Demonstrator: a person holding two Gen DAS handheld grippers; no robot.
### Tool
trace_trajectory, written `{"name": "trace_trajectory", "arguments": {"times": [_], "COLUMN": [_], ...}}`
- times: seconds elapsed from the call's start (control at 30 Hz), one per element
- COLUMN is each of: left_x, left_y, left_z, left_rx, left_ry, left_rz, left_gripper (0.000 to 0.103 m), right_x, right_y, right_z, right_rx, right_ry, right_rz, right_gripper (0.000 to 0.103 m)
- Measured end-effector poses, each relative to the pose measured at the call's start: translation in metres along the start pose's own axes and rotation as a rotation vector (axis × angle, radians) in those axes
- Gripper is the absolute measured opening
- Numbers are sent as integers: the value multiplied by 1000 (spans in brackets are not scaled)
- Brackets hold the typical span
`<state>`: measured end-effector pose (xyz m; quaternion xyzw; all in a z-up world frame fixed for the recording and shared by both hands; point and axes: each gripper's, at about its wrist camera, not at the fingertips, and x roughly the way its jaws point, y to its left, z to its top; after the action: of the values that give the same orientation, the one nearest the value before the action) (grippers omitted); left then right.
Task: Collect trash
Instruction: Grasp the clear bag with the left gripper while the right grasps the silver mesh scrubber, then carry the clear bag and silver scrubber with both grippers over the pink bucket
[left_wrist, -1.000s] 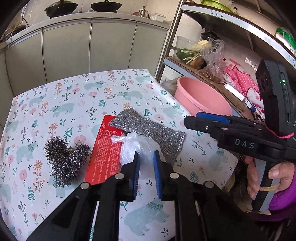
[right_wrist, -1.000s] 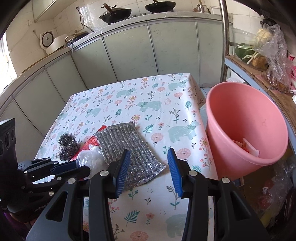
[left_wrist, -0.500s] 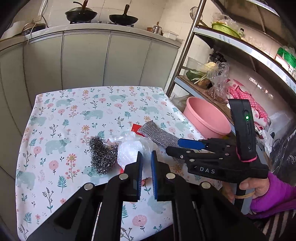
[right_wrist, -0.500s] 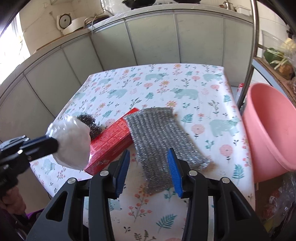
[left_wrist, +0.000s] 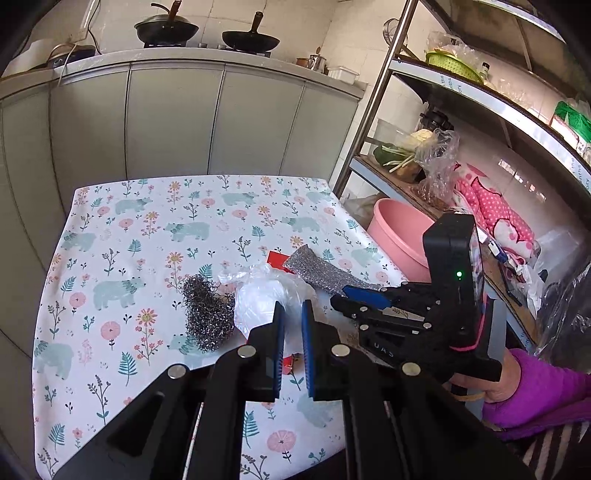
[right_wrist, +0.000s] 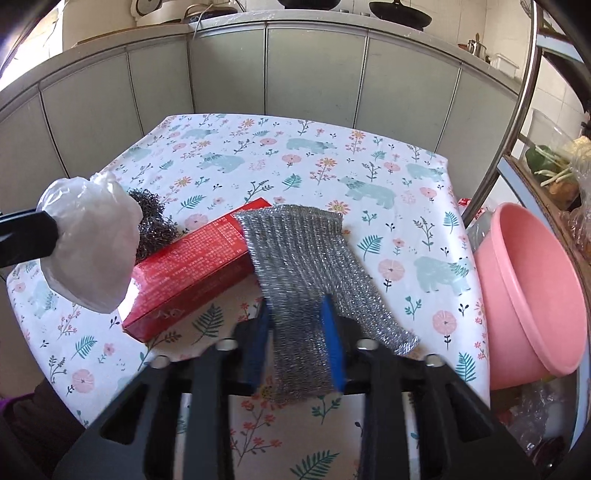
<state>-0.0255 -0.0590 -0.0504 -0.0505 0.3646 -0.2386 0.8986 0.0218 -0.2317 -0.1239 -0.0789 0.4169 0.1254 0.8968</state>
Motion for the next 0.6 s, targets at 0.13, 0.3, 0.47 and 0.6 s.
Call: {"name": "trace_trajectory", "arguments": {"times": [0.13,0.3,0.47,0.6], "left_x": [0,-1,1,3], "left_y": [0,-1,-3,-8], "left_z": [2,5,12,19], "left_rx": [-4,-3,1,8], "left_ry": [-3,-8,-16,-25], "left_rz": [0,2,-4,-18], "left_gripper": [8,8,8,8], "right_x": [-7,-24,-43,-56], "right_y": [-8,-22,-37,-45], "right_z": [1,3,7,9], "right_rx": [31,106,181,219], "right_ry": [-23,-70,-118,-153], "right_rz": [28,89,146,167], "right_gripper": [8,8,8,7]}}
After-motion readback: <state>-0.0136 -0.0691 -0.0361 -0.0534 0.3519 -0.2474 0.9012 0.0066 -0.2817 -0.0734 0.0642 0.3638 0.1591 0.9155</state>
